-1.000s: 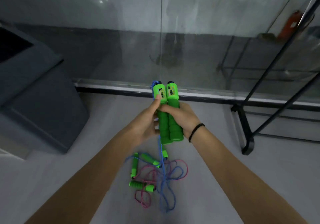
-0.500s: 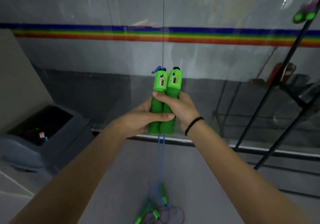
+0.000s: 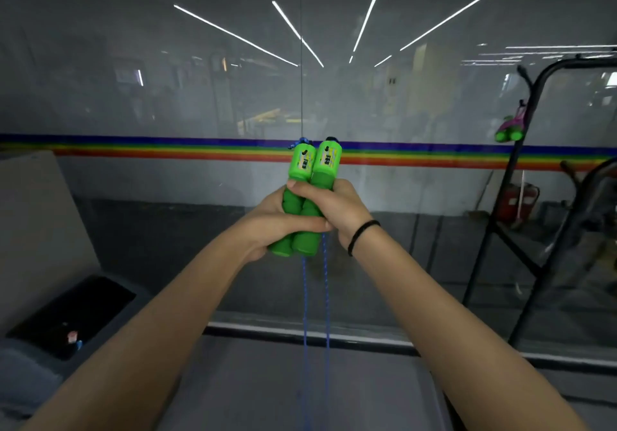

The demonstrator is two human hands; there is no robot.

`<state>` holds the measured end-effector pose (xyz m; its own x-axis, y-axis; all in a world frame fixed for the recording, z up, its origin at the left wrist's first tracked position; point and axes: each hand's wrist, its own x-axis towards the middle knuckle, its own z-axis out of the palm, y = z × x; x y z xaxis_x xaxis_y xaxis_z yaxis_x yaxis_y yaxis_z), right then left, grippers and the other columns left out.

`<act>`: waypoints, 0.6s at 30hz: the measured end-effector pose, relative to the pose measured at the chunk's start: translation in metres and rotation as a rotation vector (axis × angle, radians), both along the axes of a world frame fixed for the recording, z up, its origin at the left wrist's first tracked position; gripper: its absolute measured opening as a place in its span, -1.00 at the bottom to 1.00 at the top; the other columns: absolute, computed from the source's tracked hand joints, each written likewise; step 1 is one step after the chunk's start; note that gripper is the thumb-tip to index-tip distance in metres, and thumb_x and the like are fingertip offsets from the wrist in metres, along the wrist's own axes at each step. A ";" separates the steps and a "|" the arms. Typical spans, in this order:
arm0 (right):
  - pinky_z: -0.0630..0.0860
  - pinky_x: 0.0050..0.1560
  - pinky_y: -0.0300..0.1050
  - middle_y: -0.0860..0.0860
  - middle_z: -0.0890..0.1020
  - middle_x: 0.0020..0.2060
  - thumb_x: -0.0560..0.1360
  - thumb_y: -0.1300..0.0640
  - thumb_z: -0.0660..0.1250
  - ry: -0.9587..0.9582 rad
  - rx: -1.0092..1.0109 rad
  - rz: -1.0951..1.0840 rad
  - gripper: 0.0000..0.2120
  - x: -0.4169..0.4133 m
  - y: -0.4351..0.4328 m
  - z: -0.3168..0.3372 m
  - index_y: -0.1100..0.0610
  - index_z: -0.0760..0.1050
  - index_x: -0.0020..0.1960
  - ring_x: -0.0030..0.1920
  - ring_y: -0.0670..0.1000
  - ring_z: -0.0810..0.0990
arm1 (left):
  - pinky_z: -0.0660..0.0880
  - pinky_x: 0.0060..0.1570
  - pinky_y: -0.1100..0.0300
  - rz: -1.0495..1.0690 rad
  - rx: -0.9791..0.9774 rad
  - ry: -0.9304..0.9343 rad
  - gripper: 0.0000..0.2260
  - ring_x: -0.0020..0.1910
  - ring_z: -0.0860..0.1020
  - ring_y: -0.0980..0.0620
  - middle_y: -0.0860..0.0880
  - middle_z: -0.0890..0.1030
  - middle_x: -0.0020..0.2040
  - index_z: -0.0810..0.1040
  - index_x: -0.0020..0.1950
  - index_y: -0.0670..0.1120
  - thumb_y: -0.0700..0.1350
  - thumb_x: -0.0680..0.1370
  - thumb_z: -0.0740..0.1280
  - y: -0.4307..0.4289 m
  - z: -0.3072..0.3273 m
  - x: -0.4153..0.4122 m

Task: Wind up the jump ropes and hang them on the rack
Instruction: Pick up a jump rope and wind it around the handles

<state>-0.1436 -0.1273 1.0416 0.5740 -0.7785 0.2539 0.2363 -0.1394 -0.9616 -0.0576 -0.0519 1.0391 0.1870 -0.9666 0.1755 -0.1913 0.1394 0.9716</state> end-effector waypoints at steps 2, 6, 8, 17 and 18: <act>0.56 -0.34 -0.34 0.06 0.63 -0.28 0.41 0.21 0.41 0.025 -0.011 -0.002 -0.89 0.002 -0.001 0.004 0.23 0.58 -0.10 -0.30 -0.07 0.60 | 0.54 -0.36 0.26 -0.015 0.006 0.007 -0.71 -0.28 0.64 0.14 0.02 0.65 -0.25 0.54 -0.01 -0.04 -0.35 0.38 0.43 0.000 0.005 0.003; 0.47 -0.43 -0.35 0.03 0.64 -0.28 0.45 -0.06 0.35 0.203 -0.123 -0.024 -0.74 -0.003 -0.003 0.016 0.16 0.59 -0.13 -0.30 -0.07 0.60 | 0.59 -0.34 0.17 -0.088 -0.003 0.036 -0.71 -0.36 0.63 0.02 -0.04 0.65 -0.28 0.51 -0.02 -0.08 -0.41 0.39 0.39 -0.003 0.012 0.013; 0.48 -0.31 -0.28 0.04 0.64 -0.32 0.47 -0.29 0.13 0.395 -0.209 -0.131 -0.47 -0.015 -0.011 0.025 0.15 0.57 -0.23 -0.32 -0.06 0.60 | 0.57 -0.37 0.18 -0.135 0.003 0.000 -0.67 -0.39 0.61 0.02 -0.02 0.63 -0.30 0.48 0.03 -0.09 -0.42 0.39 0.39 -0.003 0.016 0.024; 0.47 0.11 0.02 0.12 0.63 0.00 0.49 -0.34 -0.26 -0.248 0.156 0.204 -0.25 0.010 -0.048 -0.006 0.14 0.44 0.22 -0.02 0.07 0.59 | 0.50 -0.45 0.23 -0.402 0.081 -0.172 -0.56 -0.44 0.57 0.03 0.01 0.61 -0.33 0.47 0.03 -0.02 -0.32 0.22 0.44 -0.010 0.034 0.064; 0.50 -0.09 -0.08 0.06 0.63 -0.24 0.49 -0.34 -0.25 -0.259 0.167 0.242 -0.27 0.012 -0.047 -0.013 0.14 0.49 0.08 -0.26 0.00 0.59 | 0.49 -0.46 0.23 -0.398 0.063 -0.180 -0.57 -0.45 0.56 0.03 0.00 0.61 -0.33 0.47 0.01 -0.03 -0.32 0.21 0.44 -0.012 0.033 0.067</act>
